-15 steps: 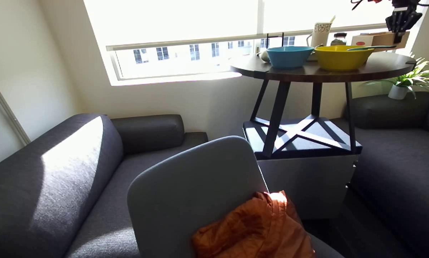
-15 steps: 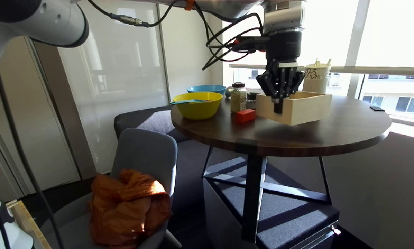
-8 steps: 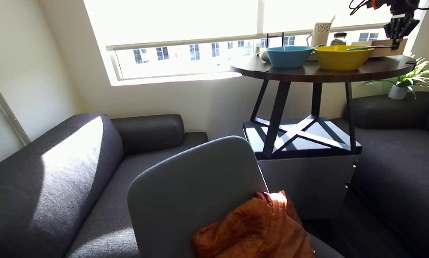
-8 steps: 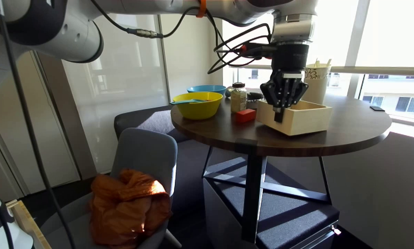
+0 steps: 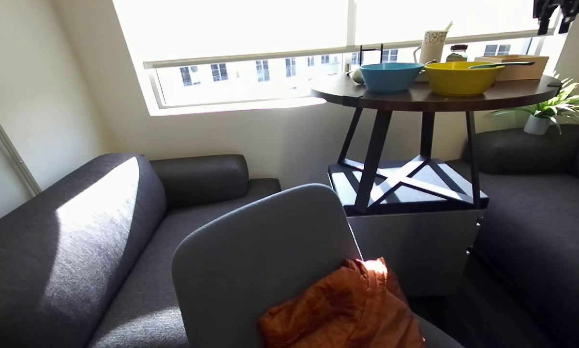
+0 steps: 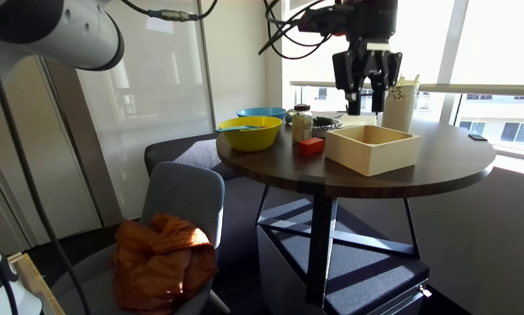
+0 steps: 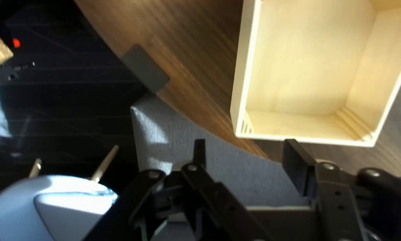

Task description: Pick up the square bowl and pour all its contents into the blue bowl, put the square bowl back on the table

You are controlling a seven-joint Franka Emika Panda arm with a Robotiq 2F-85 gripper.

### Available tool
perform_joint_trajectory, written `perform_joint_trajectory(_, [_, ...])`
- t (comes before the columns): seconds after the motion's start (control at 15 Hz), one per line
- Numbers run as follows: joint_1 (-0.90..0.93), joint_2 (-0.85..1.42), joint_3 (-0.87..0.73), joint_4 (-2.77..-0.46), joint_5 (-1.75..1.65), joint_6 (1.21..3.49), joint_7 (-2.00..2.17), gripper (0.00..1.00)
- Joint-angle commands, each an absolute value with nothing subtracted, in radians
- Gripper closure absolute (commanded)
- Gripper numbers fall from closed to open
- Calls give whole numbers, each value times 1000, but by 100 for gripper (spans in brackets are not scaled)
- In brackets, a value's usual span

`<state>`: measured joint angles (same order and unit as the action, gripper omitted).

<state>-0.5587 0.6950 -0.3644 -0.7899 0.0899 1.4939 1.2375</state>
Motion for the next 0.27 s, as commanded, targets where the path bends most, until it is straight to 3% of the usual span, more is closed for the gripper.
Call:
perform_joint_trajectory(0.0, [-514, 558, -387, -888, -17, 1532, 1059, 6])
perform_joint_trajectory(0.13, [-543, 609, -379, -813, 5, 1510, 1091, 0])
perform_joint_trajectory(0.2, [-539, 591, -379, -819, 0, 1513, 1083, 11])
